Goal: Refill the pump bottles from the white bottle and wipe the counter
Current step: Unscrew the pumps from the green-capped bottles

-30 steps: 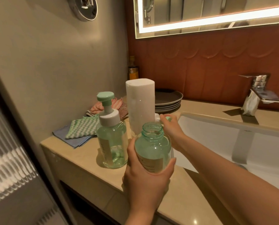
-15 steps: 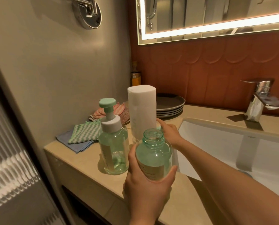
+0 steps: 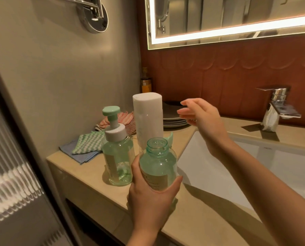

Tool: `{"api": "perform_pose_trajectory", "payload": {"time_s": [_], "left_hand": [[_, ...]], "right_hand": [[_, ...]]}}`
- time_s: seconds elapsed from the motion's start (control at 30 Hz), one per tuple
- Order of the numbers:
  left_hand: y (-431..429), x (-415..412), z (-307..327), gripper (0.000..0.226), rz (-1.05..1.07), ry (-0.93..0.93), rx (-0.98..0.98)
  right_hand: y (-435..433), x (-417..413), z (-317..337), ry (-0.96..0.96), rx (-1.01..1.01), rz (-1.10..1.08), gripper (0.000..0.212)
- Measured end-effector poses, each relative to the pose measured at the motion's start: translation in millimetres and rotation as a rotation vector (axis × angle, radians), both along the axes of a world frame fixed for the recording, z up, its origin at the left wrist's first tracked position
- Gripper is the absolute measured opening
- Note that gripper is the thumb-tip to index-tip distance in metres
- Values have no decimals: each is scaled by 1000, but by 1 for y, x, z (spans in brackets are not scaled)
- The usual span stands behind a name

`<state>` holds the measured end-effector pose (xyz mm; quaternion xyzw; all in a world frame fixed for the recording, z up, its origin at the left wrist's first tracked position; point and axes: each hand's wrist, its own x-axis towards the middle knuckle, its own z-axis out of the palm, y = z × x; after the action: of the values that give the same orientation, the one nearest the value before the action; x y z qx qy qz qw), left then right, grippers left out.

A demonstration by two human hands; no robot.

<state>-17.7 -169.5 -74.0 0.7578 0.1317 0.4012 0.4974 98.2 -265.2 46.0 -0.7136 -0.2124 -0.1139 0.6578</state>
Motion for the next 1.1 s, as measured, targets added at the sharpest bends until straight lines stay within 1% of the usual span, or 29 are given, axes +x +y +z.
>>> {"api": "perform_pose_trajectory", "payload": {"time_s": [0.07,0.1,0.13,0.2,0.23,0.27,0.33,0.37,0.47,0.57,0.63,0.7,0.77,0.8,0.87,0.93,1.0,1.07,1.1], "left_hand": [[0,0,2,92,4,-8,17],[0,-1,4,93,5,-8,18],[0,-1,5,92,3,-10,15],[0,-1,6,88,-10,-15,1],[0,-1,6,87,-23,-21,-4],[0,-1,5,88,-38,-27,-8],[1,0,3,90,-62,-36,-9],[1,0,3,91,-65,-32,-8],[6,2,1,98,-71,-46,21],[9,0,-5,104,-131,-150,27],[8,-5,-7,92,-116,-269,-11],[12,-6,-5,75,-29,-380,-66],[22,-4,4,63,89,-443,-155],[30,-3,11,63,132,-447,-197],[49,1,25,69,207,-372,-210],[71,7,34,77,219,-183,-118],[87,10,41,90,129,-1,-52],[96,10,46,101,7,82,-60],[97,9,47,103,-45,101,-74]], "right_hand": [[-7,-20,12,-47,-82,148,26],[-10,-29,16,-63,-163,245,28],[-12,-37,20,-74,-285,338,36],[-15,-48,24,-91,-588,457,62],[-16,-51,25,-98,-706,476,71],[-15,-54,23,-121,-795,471,75],[-14,-58,18,-211,-889,401,73],[-13,-58,15,-234,-885,364,71],[-10,-58,9,-206,-804,310,69],[-8,-60,6,-212,-783,274,69],[-4,-62,3,-219,-750,255,68],[-1,-65,-1,-222,-715,235,69],[3,-67,-5,-250,-708,217,76],[4,-68,-7,-269,-711,206,80],[5,-68,-10,-303,-719,194,87],[6,-67,-13,-331,-719,179,91],[8,-66,-18,-371,-703,162,91],[10,-66,-22,-397,-679,152,91],[11,-66,-24,-400,-673,151,92]]}}
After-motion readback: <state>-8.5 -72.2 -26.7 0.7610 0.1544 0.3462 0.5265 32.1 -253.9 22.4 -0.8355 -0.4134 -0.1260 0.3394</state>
